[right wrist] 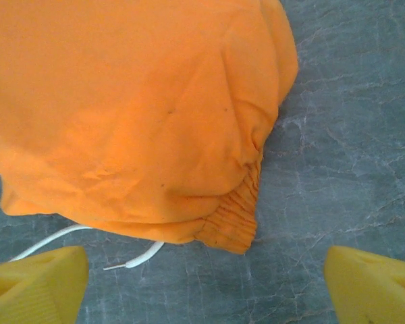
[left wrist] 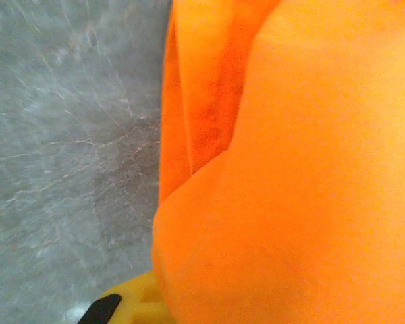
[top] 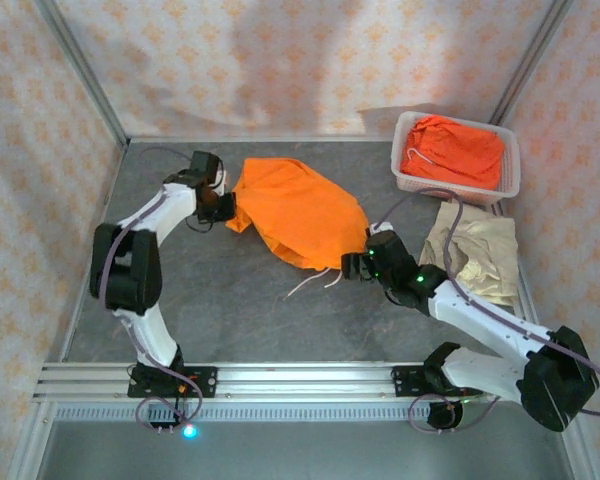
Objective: Fold and stack the shorts
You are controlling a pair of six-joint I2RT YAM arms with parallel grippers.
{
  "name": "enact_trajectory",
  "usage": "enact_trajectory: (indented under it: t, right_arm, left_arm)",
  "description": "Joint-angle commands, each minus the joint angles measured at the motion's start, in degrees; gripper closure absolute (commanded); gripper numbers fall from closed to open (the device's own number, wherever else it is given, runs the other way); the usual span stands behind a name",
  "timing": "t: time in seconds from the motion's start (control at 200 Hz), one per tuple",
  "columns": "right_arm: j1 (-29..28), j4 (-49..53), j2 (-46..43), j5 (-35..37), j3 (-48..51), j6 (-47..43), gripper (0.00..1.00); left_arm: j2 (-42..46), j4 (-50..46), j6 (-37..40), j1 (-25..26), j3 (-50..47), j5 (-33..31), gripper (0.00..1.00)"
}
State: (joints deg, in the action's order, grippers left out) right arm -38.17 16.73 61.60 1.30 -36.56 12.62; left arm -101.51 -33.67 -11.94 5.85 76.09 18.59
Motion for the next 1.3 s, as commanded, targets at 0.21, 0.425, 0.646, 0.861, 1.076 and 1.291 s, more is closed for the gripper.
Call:
enact_trajectory:
  t: [0.21,0.425,0.646,0.861,1.076,1.291]
  right_arm:
    - [-7.8,2.1,10.9,10.6,-1.8,-2.3,0.11]
    - [-12.4,4.6,20.3,16.4,-9.6,-7.5,0.12]
    - [-14.2,10.8,28.3,24.4,-17.0,-21.7,0.12]
    - [-14.1,9.1,27.7,24.7,-12.0,-28.1,0.17]
    - [-13.9,3.9,29.8,25.3,-10.8,-28.6,0.28]
    - [-12.4,0.0,34.0,27.0,-12.3,-28.3,0.46]
  left_arm:
    - [11.9,-0.9,-1.3,0.3,-2.2,0.6,1.0]
    - [12.6,-3.7,-0.8,0.2,-0.5,-5.3,1.0]
    - [13.0,-4.5,-1.0,0.1,-0.9,-7.9,1.0]
    - [13.5,-4.9,-0.4,-0.1,-1.2,-8.2,1.0]
    - [13.7,-4.2,-0.7,0.0,-1.9,-6.5,1.0]
    - [14.4,-3.9,-0.8,0.0,-3.1,-6.6,1.0]
